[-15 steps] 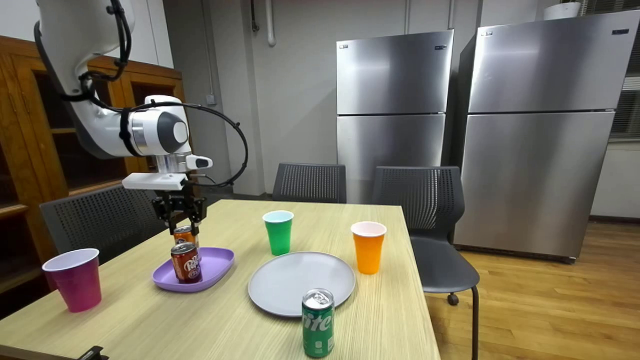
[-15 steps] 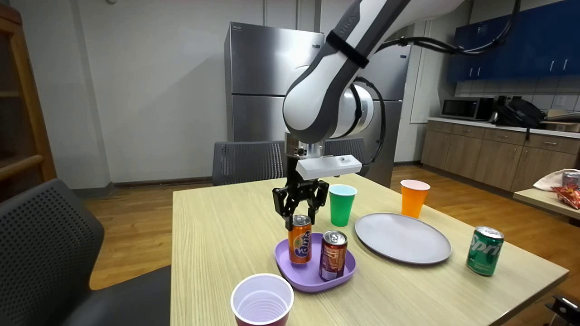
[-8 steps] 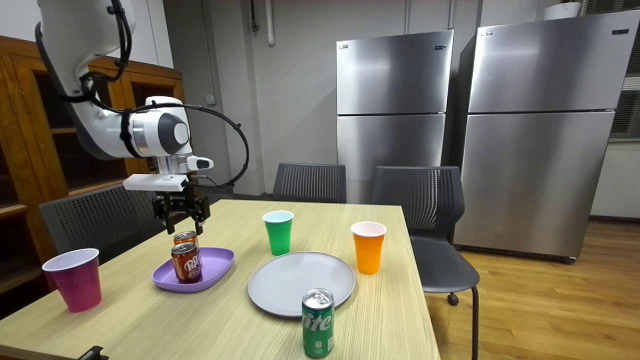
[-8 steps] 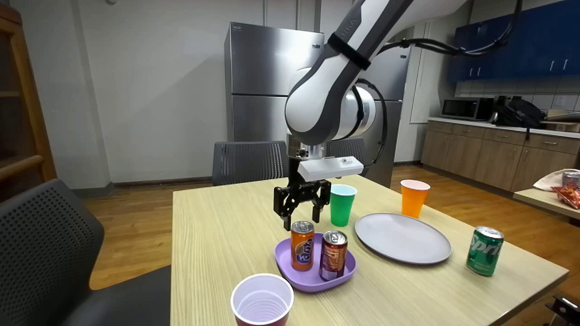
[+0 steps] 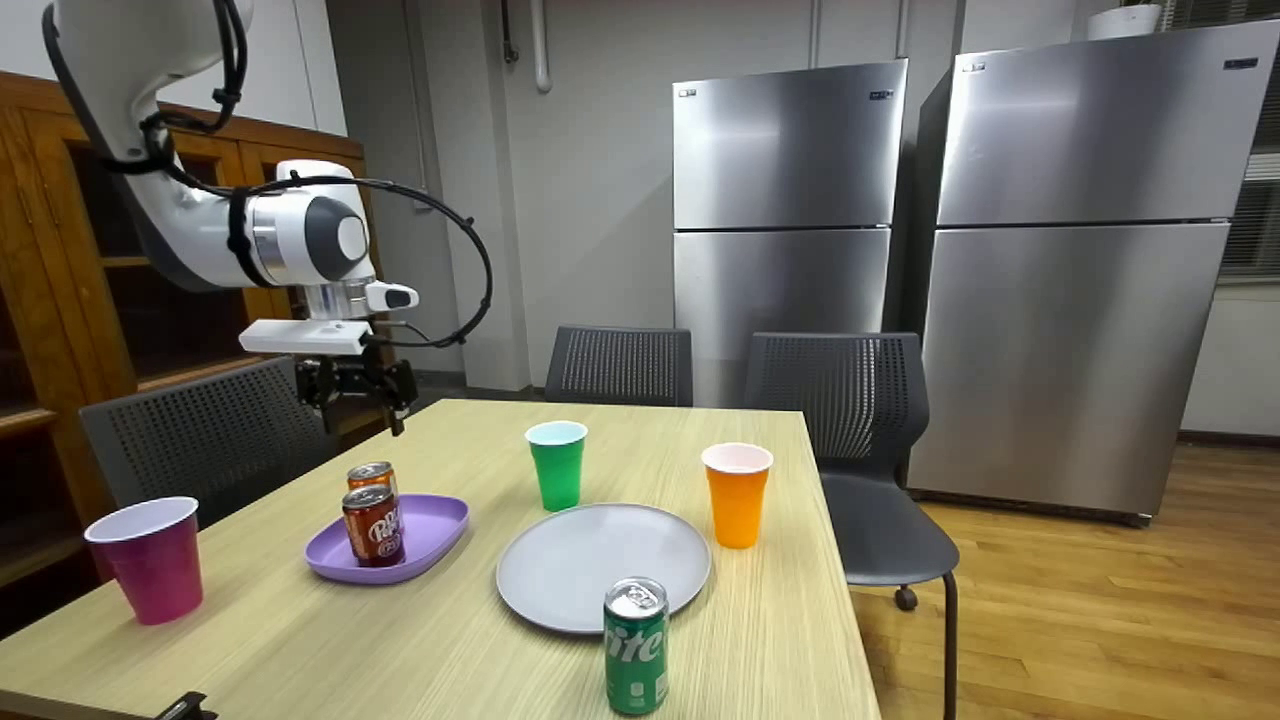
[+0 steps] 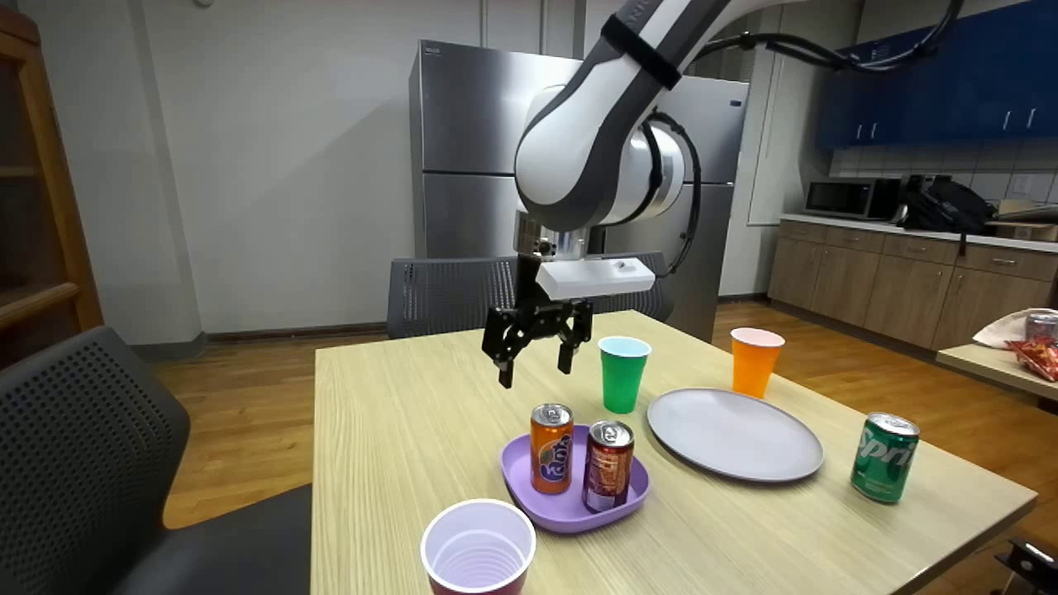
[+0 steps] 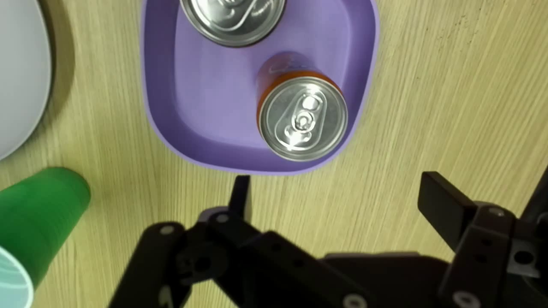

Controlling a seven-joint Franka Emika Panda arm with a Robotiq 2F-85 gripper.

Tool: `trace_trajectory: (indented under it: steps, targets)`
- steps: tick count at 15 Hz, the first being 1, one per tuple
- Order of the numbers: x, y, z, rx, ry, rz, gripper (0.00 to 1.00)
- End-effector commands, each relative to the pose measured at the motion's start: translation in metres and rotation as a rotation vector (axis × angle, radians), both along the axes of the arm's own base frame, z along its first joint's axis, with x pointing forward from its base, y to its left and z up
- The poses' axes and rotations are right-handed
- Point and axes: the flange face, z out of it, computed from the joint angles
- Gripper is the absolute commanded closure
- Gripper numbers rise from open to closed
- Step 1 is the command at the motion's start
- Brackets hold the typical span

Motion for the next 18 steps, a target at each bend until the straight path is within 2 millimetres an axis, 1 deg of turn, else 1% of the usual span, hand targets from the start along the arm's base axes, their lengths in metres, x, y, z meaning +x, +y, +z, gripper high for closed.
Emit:
trace_trajectory:
  steps: [1, 3, 5, 9, 10, 11, 13, 18]
  targets:
    - [-0.009, 0.012, 0.043, 0.031, -0.039, 0.061, 0.00]
    - [-0.012, 0.025, 0.058, 0.041, -0.049, 0.090, 0.00]
    - [-0.020, 0.039, 0.070, 0.064, -0.053, 0.136, 0.00]
    - [-0.037, 0.074, 0.081, 0.109, -0.041, 0.263, 0.00]
    - [-0.042, 0.079, 0.081, 0.104, -0.028, 0.279, 0.00]
    - [-0.029, 0.076, 0.070, 0.105, -0.053, 0.231, 0.00]
    - [-0.031, 0.081, 0.070, 0.106, -0.049, 0.240, 0.00]
    - [-0.029, 0.076, 0.066, 0.103, -0.045, 0.231, 0.00]
